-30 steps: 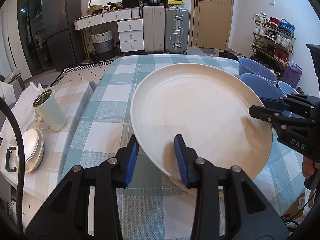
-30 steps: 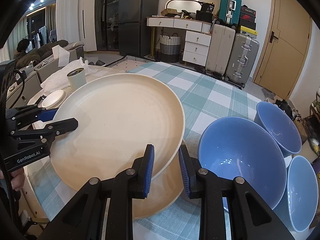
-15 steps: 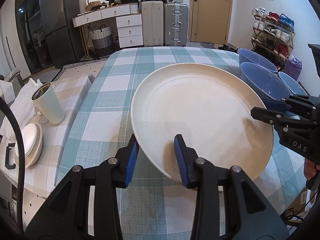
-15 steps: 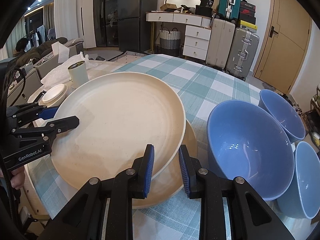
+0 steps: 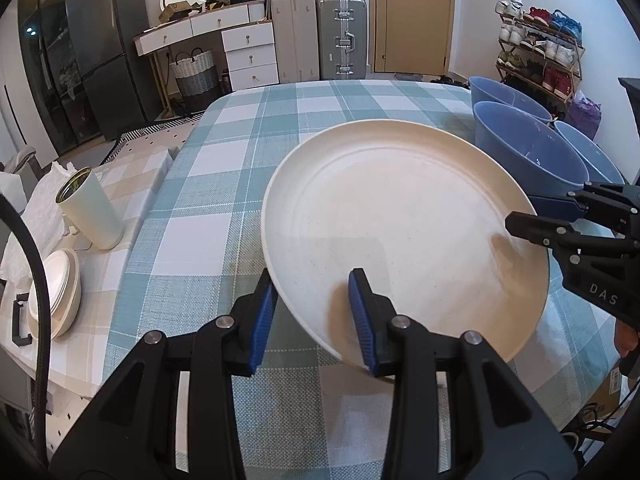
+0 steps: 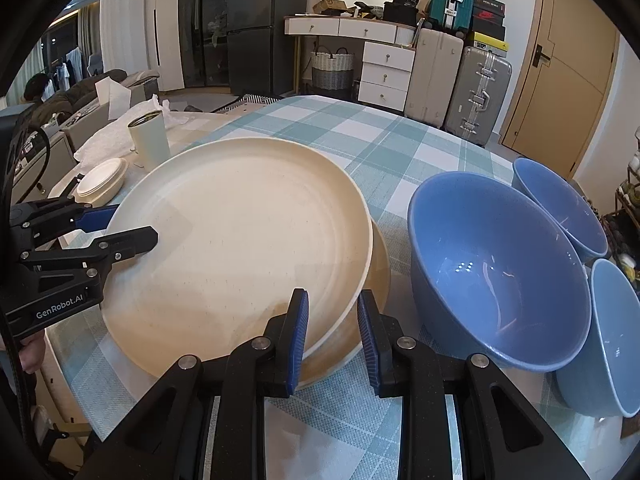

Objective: Organize plates and bowls
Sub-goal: 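Lower the cream plate onto the plate stack with both grippers on its rim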

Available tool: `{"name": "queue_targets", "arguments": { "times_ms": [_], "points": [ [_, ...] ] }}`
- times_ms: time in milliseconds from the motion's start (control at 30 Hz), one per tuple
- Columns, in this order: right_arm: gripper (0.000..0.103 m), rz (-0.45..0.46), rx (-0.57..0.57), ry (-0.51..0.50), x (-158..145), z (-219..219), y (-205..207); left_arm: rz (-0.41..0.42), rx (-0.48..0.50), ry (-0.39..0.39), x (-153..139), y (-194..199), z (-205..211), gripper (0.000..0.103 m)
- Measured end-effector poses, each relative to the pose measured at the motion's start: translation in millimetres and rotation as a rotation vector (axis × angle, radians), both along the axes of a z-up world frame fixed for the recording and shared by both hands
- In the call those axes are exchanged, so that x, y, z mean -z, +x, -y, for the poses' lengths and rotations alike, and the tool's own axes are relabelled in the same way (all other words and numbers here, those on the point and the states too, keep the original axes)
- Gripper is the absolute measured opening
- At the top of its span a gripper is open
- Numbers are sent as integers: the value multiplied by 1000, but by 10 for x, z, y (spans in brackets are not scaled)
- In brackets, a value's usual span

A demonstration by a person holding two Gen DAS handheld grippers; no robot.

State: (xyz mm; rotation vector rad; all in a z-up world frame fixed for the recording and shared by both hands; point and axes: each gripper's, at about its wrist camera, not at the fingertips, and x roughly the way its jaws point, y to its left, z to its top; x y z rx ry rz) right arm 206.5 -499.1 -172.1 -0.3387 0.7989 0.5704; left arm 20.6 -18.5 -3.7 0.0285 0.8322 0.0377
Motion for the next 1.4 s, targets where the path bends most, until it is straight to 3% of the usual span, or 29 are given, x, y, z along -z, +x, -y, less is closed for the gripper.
{"name": "queue_targets", "arguments": {
  "times_ms": [633,1133,1400],
  "points": [
    [27,23,17,-66,148,-22,-33,-1,12,32,148,98,71,33],
    [27,12,40,-67,237,13,79,-9,1,12,300,190,93,34],
    [27,10,43,-69,278,23,110,-3,1,44,351,218,140,35]
  ]
}}
